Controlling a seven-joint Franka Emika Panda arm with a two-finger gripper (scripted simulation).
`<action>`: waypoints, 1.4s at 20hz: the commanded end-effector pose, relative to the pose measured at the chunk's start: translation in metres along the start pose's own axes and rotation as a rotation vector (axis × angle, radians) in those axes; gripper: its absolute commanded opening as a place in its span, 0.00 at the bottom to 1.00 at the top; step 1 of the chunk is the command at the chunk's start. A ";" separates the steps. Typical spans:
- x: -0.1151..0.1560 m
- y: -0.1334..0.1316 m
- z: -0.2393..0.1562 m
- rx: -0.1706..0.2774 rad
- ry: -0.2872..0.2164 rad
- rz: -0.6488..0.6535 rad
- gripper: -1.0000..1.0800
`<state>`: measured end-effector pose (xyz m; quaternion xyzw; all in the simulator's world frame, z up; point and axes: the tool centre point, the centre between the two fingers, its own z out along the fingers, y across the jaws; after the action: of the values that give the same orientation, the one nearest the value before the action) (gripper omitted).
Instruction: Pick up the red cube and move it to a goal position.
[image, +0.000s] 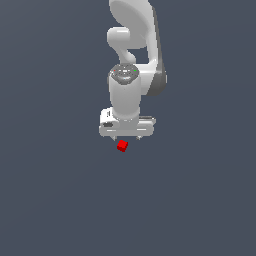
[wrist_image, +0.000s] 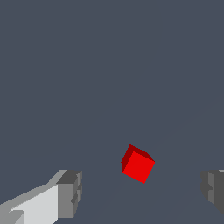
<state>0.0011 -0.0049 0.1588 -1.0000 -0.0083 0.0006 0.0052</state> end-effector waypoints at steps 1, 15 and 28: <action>0.000 0.000 0.000 0.000 0.000 0.000 0.96; -0.016 0.012 0.048 -0.005 0.002 0.163 0.96; -0.043 0.025 0.128 -0.012 0.004 0.429 0.96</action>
<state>-0.0399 -0.0285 0.0361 -0.9810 0.1939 0.0005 -0.0006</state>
